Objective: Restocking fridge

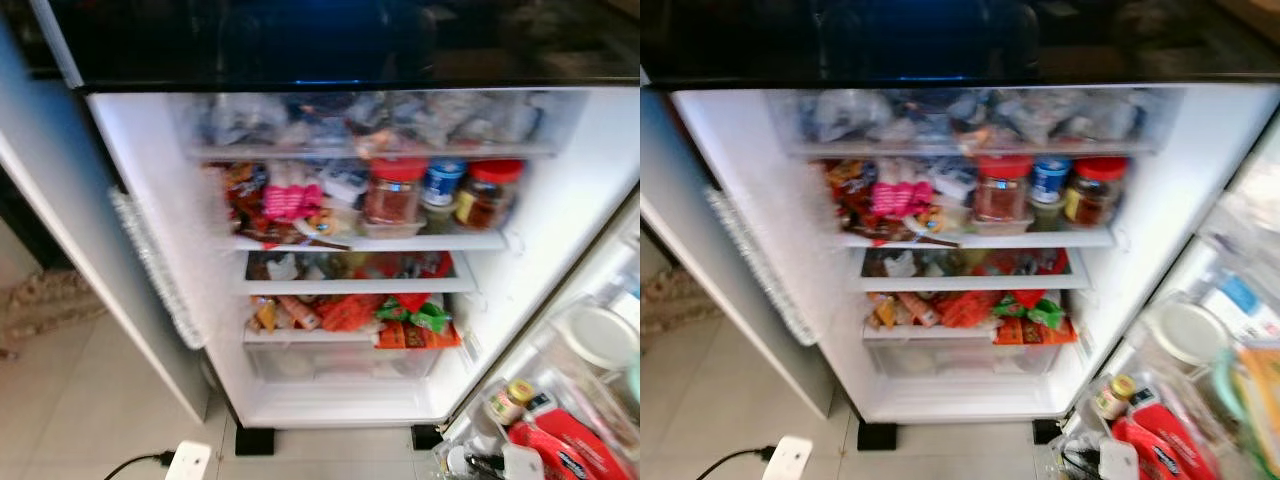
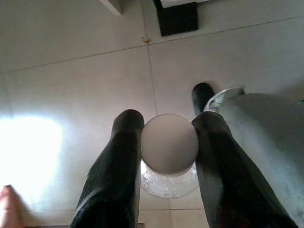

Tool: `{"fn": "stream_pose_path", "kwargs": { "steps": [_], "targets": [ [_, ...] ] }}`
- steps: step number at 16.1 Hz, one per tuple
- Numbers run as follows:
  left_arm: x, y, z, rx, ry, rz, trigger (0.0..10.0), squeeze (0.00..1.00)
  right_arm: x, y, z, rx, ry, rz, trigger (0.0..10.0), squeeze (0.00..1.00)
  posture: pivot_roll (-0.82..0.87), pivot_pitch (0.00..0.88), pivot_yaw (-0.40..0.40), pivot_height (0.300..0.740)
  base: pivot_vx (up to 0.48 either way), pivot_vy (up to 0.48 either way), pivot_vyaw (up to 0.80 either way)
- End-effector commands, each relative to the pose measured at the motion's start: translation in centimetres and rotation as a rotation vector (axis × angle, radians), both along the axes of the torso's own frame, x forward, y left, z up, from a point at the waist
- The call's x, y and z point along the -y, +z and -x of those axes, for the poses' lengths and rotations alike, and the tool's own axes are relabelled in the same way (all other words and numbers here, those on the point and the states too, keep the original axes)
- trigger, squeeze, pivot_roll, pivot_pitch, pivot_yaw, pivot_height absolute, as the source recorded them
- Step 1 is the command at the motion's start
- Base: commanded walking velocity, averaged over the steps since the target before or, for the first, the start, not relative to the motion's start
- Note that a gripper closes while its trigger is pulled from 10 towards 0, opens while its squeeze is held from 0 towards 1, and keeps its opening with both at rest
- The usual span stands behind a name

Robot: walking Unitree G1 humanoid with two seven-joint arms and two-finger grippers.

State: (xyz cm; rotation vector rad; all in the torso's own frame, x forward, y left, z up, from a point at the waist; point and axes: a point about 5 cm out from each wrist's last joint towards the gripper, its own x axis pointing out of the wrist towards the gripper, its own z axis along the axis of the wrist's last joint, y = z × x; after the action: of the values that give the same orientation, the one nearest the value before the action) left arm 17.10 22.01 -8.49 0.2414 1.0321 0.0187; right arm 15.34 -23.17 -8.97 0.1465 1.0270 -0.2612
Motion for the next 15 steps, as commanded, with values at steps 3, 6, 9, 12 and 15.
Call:
{"fn": "stream_pose_path", "kwargs": {
  "steps": [3,6,9,12,15],
  "targets": [
    [0.2,0.0,-0.1,0.001,-0.011,0.001,10.0,0.00,0.7,-0.1,0.7,-0.019,-0.014,0.017,10.0,0.00,0.02,0.016,-0.004,0.740,0.000,0.000,0.00],
    [0.1,0.4,-0.6,0.071,-0.026,-0.029,10.0,0.00,0.7,-0.1,0.7,-0.020,-0.014,0.014,10.0,0.00,0.02,0.022,-0.003,0.740,0.000,0.000,0.00],
    [0.2,1.2,-1.5,0.207,-0.060,-0.043,10.0,0.00,0.6,-0.1,0.7,-0.020,-0.014,0.008,10.0,0.00,0.02,0.040,0.006,0.740,0.000,0.000,0.00],
    [0.5,3.3,-4.7,0.363,-0.087,-0.022,10.0,0.00,0.4,-0.2,0.9,-0.024,-0.010,0.003,10.0,0.00,0.01,0.063,0.019,0.740,0.000,0.000,0.00],
    [1.6,7.6,-10.0,0.616,-0.141,0.007,10.0,0.00,0.2,-0.4,1.1,-0.031,-0.003,-0.006,10.0,0.00,0.01,0.087,0.028,0.740,0.000,0.000,0.00]
  ]
}}
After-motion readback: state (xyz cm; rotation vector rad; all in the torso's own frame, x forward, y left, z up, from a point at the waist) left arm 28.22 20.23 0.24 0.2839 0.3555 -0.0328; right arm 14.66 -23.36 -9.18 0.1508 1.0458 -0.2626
